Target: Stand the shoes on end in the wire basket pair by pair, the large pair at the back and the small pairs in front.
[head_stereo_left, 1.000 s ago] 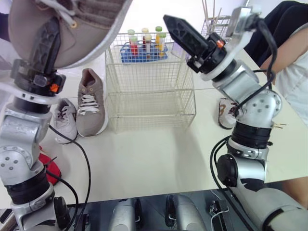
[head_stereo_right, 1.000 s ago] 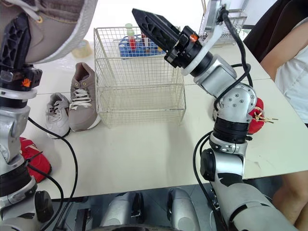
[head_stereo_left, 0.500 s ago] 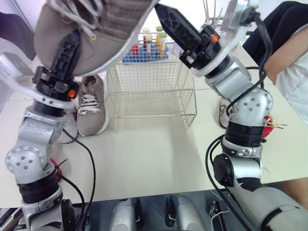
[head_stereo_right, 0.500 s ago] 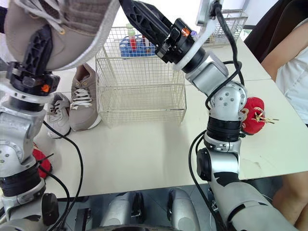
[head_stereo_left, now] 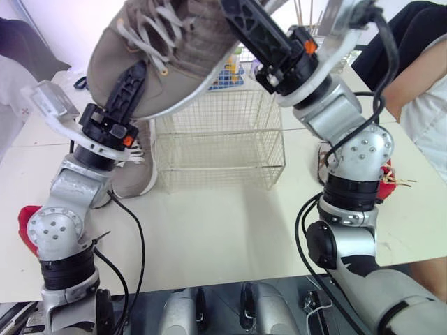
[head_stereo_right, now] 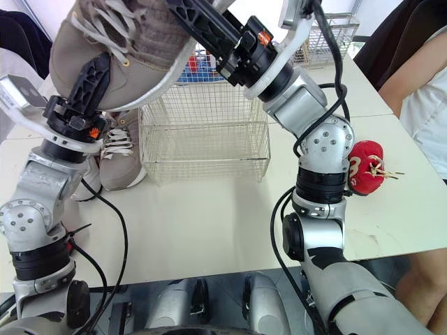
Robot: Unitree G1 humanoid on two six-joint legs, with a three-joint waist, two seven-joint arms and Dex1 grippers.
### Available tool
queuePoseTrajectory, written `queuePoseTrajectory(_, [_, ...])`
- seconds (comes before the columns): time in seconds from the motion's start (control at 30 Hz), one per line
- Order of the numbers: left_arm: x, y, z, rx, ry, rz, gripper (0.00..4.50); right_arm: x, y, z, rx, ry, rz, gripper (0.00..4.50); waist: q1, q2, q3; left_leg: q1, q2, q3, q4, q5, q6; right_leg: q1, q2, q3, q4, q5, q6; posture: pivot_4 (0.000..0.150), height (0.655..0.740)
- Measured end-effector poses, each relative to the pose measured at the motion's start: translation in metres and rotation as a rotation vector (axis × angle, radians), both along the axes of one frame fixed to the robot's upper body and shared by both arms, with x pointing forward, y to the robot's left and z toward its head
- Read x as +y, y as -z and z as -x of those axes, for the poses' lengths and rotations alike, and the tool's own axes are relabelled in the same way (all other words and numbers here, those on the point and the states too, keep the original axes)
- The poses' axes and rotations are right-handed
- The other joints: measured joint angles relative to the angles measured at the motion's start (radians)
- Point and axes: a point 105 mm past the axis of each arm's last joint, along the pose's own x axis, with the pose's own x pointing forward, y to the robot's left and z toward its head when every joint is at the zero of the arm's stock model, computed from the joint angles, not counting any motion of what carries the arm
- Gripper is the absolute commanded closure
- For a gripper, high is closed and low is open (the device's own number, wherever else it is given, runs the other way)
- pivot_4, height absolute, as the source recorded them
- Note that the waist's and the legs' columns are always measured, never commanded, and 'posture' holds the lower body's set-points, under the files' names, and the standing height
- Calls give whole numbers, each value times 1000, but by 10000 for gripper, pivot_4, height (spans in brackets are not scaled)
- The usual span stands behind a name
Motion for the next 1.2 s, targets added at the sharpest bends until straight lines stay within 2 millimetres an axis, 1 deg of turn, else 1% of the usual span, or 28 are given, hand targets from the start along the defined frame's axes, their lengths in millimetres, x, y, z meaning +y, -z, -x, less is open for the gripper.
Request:
queuePoseTrajectory(0.03, [-1,0,1,-3,2,0,35688,0,0,0,-1,5,-1,8025,0,0,0,0,0,0,0,0,0,0,0,0,0,0,0,1500,7400])
queuePoseTrajectory(0.1, [-2,-1,2,-8,7,-2,35688,0,0,-2,-4,16,0,17112,0,0,0,0,0,0,0,0,0,0,0,0,0,0,0,1500,7400])
queuePoseTrajectory(0.17, [-3,-1,3,-12,3,-7,35688,-1,0,-3,-7,23,1,24313,0,0,0,0,0,0,0,0,0,0,0,0,0,0,0,1500,7400])
queuePoseTrajectory(0.2, [-3,-1,3,-10,1,-8,35688,-1,0,-3,-8,23,4,26019,-1,0,0,0,0,0,0,0,0,0,0,0,0,0,0,1500,7400])
queuePoseTrajectory(0.37, [-4,4,-1,22,-27,-34,13777,-3,-3,-7,-14,25,45,26506,-1,0,0,0,0,0,0,0,0,0,0,0,-1,0,0,1500,7400])
queuePoseTrajectory(0.4, [-3,5,-2,30,-49,-62,8127,-4,-6,-8,-29,25,68,26506,-1,0,0,-1,0,0,0,0,0,0,0,0,-1,0,0,1500,7400])
queuePoseTrajectory(0.43, [-2,6,-2,35,-71,-115,4662,-5,-10,-9,-59,23,103,26506,-1,0,0,-1,0,0,0,0,0,-1,0,0,-1,0,0,1500,7400])
queuePoseTrajectory(0.5, [-2,8,1,35,-102,-206,4662,-8,-19,-10,-112,32,144,26506,-2,0,0,-1,0,0,-1,-1,1,-1,0,0,-1,0,0,1500,7400])
queuePoseTrajectory(0.53, [-4,12,6,40,-113,-288,4662,-13,-27,-15,-153,59,171,26506,-3,0,1,-2,0,0,-1,-1,1,-2,0,0,-2,0,0,1500,7400])
queuePoseTrajectory(0.6, [-6,20,16,51,-131,-414,4662,-33,-46,-29,-225,162,186,26506,-3,0,1,-3,0,0,-2,-1,2,-2,0,0,-4,0,0,1500,7400])
queuePoseTrajectory(0.67, [-4,24,23,64,-169,-517,4662,-60,-65,-43,-290,287,191,26506,3,0,1,-3,0,0,-2,-1,2,-2,0,0,-6,0,0,1500,7400])
queuePoseTrajectory(0.77, [-2,26,35,60,-223,-628,4662,-85,-75,-56,-383,383,254,26506,-2,0,2,-4,0,1,-3,-2,3,-2,-1,0,-8,0,0,1500,7400])
queuePoseTrajectory(0.93, [0,35,48,108,-208,-633,4662,-92,-71,-68,-490,427,440,26506,-11,2,3,-4,1,2,-4,-2,2,-4,0,1,-7,0,0,1500,7400])
queuePoseTrajectory(1.03, [2,34,51,115,-202,-612,4662,-91,-65,-70,-495,397,519,26506,-8,2,3,-4,1,2,-4,-1,1,-4,0,1,-7,0,0,1500,7400])
queuePoseTrajectory(1.13, [3,31,55,107,-203,-597,4662,-90,-54,-73,-462,361,570,26506,-8,2,3,-5,1,2,-3,-1,1,-4,0,1,-7,0,0,1500,7400])
queuePoseTrajectory(1.2, [4,32,55,115,-206,-606,4662,-88,-48,-76,-449,352,587,26506,-7,2,3,-5,1,2,-3,-1,1,-4,-1,1,-7,0,0,1500,7400])
